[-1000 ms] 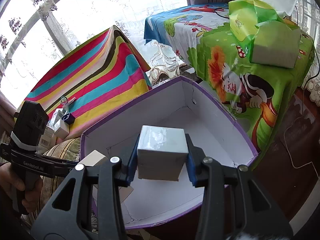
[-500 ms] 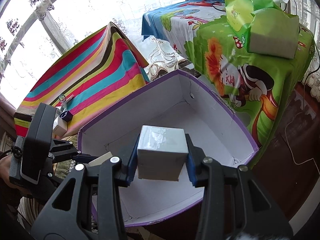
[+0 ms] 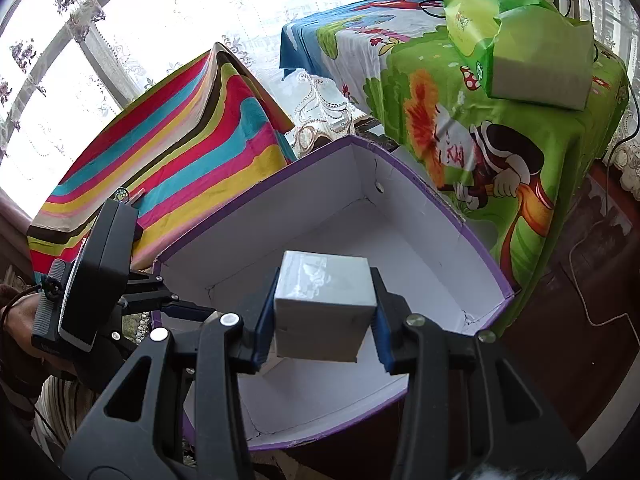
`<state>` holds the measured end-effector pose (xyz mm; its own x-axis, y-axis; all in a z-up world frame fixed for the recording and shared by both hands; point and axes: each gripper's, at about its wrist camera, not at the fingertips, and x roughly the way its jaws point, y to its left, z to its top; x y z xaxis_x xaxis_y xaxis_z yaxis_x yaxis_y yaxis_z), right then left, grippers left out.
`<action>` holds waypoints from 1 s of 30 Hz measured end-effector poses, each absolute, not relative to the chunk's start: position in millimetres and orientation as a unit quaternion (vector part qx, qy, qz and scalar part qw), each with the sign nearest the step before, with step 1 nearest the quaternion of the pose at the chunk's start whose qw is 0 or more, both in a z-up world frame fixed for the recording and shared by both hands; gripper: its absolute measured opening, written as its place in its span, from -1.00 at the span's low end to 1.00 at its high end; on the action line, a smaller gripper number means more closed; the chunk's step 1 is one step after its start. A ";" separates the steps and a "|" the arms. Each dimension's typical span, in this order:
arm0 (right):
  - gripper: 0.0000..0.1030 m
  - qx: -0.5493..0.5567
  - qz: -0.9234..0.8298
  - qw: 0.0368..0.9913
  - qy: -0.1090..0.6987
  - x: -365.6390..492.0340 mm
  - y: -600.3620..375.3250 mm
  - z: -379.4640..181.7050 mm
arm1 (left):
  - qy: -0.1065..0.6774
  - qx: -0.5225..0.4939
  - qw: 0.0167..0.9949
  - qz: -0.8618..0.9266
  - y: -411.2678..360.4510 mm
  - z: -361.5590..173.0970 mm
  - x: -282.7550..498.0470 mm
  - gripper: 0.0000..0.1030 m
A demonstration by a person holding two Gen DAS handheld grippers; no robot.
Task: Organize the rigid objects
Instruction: 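Carry white cube with right tool while left tool lowers beige box into purple box, then open the left tool releasing the beige box while the right tool releases the white cube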
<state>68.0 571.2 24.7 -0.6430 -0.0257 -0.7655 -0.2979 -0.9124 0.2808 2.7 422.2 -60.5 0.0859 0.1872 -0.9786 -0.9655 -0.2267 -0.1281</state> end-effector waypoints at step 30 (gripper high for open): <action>-0.11 -0.452 0.868 0.082 0.190 61.7 579.2 4.2 | 0.393 -0.515 0.481 0.591 417.5 -51.2 -15.0 0.21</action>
